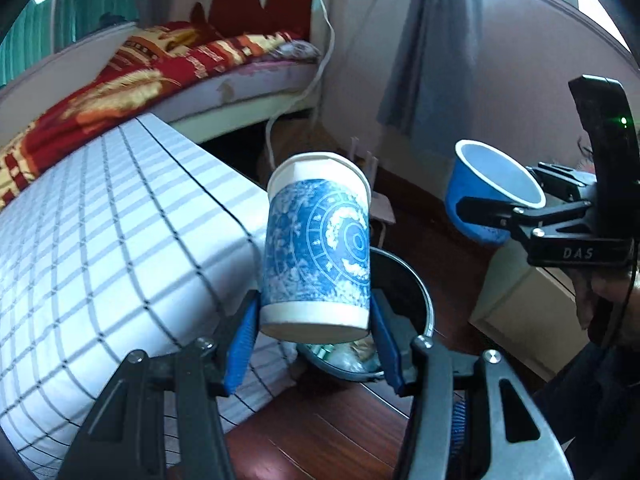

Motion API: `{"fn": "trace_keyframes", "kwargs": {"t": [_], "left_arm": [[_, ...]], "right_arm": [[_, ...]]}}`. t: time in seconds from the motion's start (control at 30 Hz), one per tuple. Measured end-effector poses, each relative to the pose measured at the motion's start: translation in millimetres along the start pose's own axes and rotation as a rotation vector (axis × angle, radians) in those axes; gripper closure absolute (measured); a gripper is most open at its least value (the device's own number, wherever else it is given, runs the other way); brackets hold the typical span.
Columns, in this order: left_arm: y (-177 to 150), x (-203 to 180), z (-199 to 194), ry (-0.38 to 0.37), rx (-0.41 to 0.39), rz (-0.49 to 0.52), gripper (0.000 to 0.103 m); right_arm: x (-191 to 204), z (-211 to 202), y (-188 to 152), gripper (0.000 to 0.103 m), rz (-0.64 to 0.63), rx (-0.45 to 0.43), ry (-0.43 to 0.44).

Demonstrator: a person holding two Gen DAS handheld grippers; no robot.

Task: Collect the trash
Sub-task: 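Carry the bowl cup and paper cup over the black bin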

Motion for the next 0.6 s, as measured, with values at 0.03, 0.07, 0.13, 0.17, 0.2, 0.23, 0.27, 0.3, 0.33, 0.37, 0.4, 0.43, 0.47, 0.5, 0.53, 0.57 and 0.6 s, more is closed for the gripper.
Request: {"fn": "trace_keyframes", "kwargs": {"t": [0.03, 0.07, 0.13, 0.17, 0.2, 0.23, 0.27, 0.3, 0.33, 0.37, 0.4, 0.43, 0.47, 0.5, 0.53, 0.57, 0.6], "left_arm": [[-2, -5, 3, -0.008, 0.008, 0.005, 0.048], [-3, -9, 8, -0.018, 0.018, 0.011, 0.048], [-5, -17, 16, -0.035, 0.038, 0.02, 0.048], [-7, -21, 20, -0.044, 0.048, 0.024, 0.048], [-9, -25, 26, -0.05, 0.061, 0.028, 0.048], [-10, -27, 29, -0.055, 0.07, 0.029, 0.048], [-12, -28, 34, -0.06, 0.081, 0.03, 0.048], [-15, -31, 39, -0.065, 0.093, 0.031, 0.048], [-16, -32, 43, -0.069, 0.101, 0.031, 0.048], [-19, -34, 49, -0.075, 0.114, 0.031, 0.048], [-21, -35, 52, -0.08, 0.122, 0.028, 0.048], [-22, -36, 55, -0.087, 0.129, 0.02, 0.048], [-24, -35, 58, -0.091, 0.139, 0.013, 0.048], [-26, -35, 62, -0.091, 0.149, 0.01, 0.048], [-29, -35, 66, -0.095, 0.156, 0.007, 0.048], [-31, -35, 70, -0.099, 0.167, -0.002, 0.048], [-33, -35, 72, -0.102, 0.174, -0.007, 0.048]], "right_arm": [[-2, 1, -5, 0.024, -0.002, 0.006, -0.006], [-6, 4, -12, 0.024, -0.008, 0.018, -0.015], [-10, 9, -20, 0.024, -0.015, 0.037, -0.019], [-12, 13, -27, 0.024, -0.024, 0.052, -0.021], [-13, 17, -30, 0.024, -0.029, 0.062, -0.021], [-15, 21, -35, 0.024, -0.037, 0.074, -0.019], [-16, 28, -41, 0.024, -0.047, 0.09, -0.016], [-16, 32, -43, 0.024, -0.053, 0.101, -0.015], [-16, 39, -48, 0.024, -0.066, 0.118, -0.012], [-16, 46, -52, 0.024, -0.076, 0.134, -0.007], [-17, 52, -54, 0.024, -0.083, 0.147, -0.006], [-18, 58, -58, 0.024, -0.091, 0.162, -0.008], [-18, 64, -61, 0.024, -0.095, 0.175, -0.006], [-19, 70, -64, 0.024, -0.094, 0.188, 0.001], [-20, 74, -66, 0.024, -0.094, 0.198, 0.003], [-19, 80, -69, 0.024, -0.097, 0.211, 0.005], [-18, 83, -69, 0.024, -0.101, 0.217, 0.009]]}}
Point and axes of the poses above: each gripper's, at about its wrist camera, not at the fingertips, and z roughly the way its jaws point, x to its left, y to its top, the point moved 5 cm from there along z, roughly the way its jaws point, and after that the axes turned 6 degrees about z, right-handed, at the moved point
